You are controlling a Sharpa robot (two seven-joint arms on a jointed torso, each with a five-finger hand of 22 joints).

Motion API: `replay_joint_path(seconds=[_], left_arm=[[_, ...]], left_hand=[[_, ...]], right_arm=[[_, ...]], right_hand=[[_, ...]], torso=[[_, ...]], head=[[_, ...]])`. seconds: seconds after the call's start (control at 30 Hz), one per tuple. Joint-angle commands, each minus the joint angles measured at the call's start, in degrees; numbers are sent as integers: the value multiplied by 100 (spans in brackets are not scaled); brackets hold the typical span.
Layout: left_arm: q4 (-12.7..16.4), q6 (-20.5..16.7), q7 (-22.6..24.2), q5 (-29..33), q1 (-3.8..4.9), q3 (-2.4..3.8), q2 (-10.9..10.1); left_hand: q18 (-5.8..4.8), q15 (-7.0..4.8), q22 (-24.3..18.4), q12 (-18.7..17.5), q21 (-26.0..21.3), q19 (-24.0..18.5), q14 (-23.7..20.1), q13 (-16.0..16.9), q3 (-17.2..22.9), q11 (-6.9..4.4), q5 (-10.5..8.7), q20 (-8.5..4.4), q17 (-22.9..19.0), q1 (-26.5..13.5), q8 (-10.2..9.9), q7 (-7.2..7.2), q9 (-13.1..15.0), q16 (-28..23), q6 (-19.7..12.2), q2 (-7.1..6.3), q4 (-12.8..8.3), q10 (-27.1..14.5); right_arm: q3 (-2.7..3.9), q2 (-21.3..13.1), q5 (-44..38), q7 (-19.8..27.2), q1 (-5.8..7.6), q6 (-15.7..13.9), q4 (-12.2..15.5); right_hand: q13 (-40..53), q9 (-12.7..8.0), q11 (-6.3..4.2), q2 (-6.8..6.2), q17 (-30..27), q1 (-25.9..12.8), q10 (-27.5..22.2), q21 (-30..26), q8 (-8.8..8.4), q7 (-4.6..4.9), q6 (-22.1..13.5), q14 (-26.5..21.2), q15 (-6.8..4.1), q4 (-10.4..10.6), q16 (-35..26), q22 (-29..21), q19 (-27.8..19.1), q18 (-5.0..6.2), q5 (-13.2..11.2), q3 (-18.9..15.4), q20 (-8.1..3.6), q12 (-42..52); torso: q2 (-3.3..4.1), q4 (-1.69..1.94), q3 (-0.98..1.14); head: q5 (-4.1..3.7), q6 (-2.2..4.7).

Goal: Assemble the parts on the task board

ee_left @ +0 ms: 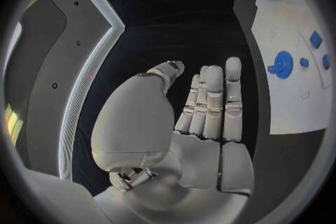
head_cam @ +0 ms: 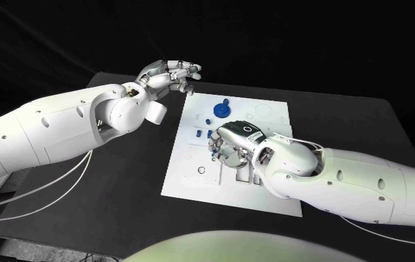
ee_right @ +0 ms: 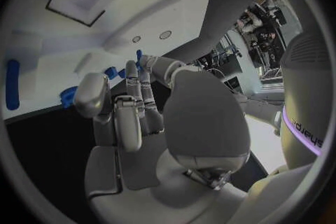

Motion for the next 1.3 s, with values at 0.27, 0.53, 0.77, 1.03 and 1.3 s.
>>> replay_joint_path(seconds=[0.27,0.53,0.77,1.03,1.3], left_arm=[[6,-1,-12,-17,2,2,15],[-7,-4,-26,-35,2,1,19],[-3,0,-29,-40,2,0,15],[-1,11,-38,-56,2,0,9],[1,19,-50,-63,2,0,2]], left_hand=[[62,18,-12,17,-37,38,-16,-10,20,8,40,-9,-9,37,32,8,9,-36,-56,-23,-2,-37],[59,30,-17,12,-40,38,-57,-19,16,20,44,-2,-19,24,49,16,11,-57,-78,-34,0,-70],[58,31,-18,11,-41,38,-63,-20,17,21,44,-1,-20,23,51,17,11,-60,-81,-34,-1,-75],[58,33,-19,10,-41,38,-72,-22,18,23,45,0,-22,22,55,18,12,-63,-86,-34,-2,-83],[58,34,-19,10,-41,38,-74,-22,18,24,45,0,-22,22,56,19,12,-64,-88,-34,-1,-85]], right_arm=[[-9,24,-84,69,-56,124,-58],[-14,22,-122,68,-86,162,-80],[-16,39,-147,70,-123,172,-106],[-17,52,-194,72,-150,185,-132],[-19,82,-253,41,-160,245,-163]], right_hand=[[6,17,-56,27,150,-45,78,-39,22,12,4,315,-33,-9,22,-13,-11,-56,-7,1,-1,-28],[6,17,-56,27,150,-45,78,-39,22,12,4,315,-33,-9,22,-13,-11,-56,-7,1,-1,-28],[6,23,-57,30,149,-52,78,-44,22,11,1,314,-32,-11,22,-14,-14,-55,-23,1,0,-35],[7,27,-55,29,125,-63,76,-56,20,11,-5,309,-31,-12,12,-19,-19,-52,-34,-2,1,-43],[7,30,-54,27,122,-69,75,-66,18,11,-9,308,-30,-13,11,-24,-24,-50,-39,-4,1,-48]], torso=[[3,4,-1],[-3,-1,-1],[2,1,-2],[1,2,-8],[-2,7,-12]], head=[[27,-72],[51,-92],[73,-104],[78,-121],[78,-123]])
